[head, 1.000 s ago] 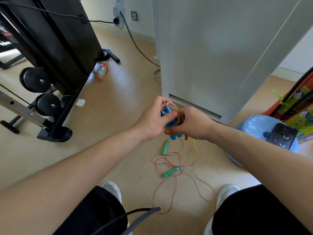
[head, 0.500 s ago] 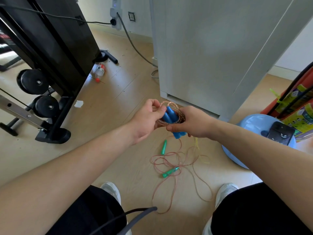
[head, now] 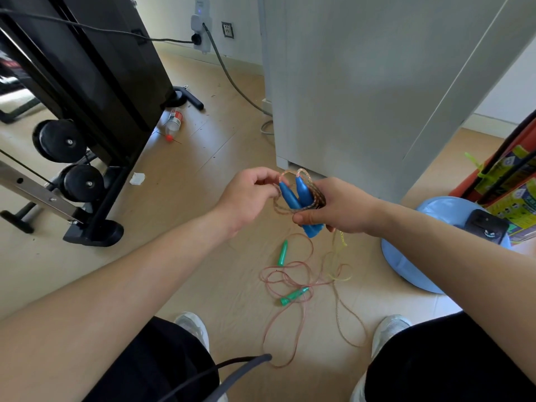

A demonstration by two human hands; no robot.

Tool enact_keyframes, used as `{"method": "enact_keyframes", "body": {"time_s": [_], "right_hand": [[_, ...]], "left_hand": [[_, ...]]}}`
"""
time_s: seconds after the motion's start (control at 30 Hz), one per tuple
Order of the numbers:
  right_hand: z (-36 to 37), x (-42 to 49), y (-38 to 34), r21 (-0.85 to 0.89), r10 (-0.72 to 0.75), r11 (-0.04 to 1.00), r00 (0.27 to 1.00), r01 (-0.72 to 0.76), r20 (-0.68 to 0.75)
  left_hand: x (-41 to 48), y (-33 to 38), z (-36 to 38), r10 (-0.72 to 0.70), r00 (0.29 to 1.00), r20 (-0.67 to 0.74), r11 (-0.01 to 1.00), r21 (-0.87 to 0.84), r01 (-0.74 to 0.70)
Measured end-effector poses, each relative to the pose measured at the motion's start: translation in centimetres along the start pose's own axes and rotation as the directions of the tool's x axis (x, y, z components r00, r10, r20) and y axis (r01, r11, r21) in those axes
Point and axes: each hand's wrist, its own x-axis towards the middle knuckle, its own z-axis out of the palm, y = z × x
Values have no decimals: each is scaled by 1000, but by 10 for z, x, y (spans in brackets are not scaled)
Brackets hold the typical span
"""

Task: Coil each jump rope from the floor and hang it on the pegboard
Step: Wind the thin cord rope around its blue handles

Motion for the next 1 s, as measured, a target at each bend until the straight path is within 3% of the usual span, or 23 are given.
{"method": "enact_keyframes", "body": {"time_s": [0.1,0.37,0.5,0.87,1.0], "right_hand": [[0,0,0,-30,-2,1000,999,4,37],[10,-5,-4,-174,19,985,974,21,226],[10,-4,-3,-182,51,983,964,-3,262],[17,-3,-4,-266,93,964,958,-19,272],[16,-1,-5,-299,122,952,976,-65,178]], "left_hand": [[2,5,-6,8,999,35,1000,20,-9],[-4,3,-4,10,981,194,944,323,-73],[-3,0,-3,12,978,208,940,330,-81],[-1,-5,-2,-109,971,215,975,214,62],[2,-7,-5,-88,980,180,952,306,29]]}}
